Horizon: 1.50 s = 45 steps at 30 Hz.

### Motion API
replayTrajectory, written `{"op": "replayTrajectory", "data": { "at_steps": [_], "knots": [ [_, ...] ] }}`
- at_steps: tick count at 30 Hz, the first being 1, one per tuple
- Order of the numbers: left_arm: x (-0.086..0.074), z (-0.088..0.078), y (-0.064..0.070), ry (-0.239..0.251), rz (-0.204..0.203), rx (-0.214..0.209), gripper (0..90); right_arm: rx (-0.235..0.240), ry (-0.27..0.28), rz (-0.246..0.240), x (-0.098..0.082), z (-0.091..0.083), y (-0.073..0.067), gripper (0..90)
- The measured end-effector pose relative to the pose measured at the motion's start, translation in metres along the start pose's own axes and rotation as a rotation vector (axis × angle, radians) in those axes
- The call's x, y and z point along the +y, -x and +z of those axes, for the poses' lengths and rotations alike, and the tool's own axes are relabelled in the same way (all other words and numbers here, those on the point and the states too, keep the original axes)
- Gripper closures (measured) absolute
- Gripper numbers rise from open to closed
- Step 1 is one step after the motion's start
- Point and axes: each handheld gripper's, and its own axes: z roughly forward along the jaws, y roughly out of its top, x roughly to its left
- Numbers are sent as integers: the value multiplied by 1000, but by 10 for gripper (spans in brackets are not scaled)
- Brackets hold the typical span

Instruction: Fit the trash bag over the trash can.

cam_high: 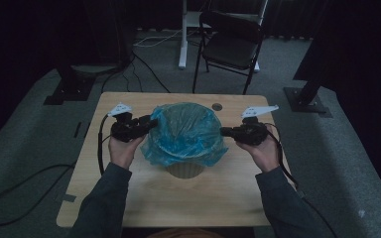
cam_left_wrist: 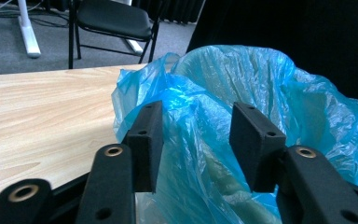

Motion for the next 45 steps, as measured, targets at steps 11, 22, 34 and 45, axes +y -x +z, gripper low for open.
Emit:
{"op": "replayTrajectory", "data": {
  "at_steps": [11,22,34,45],
  "knots": [
    [0,-5,-2,31,0,21,893,-1,3,-2,-2,0,0,900],
    [-8,3,-19,-7,-37,71,896,-34,-20,3,-5,3,4,900],
    [-18,5,-36,-39,-93,106,893,-87,-49,36,-13,2,15,900],
    [-14,1,-23,-29,-57,32,779,-68,-15,13,-6,2,6,763]
  ]
}}
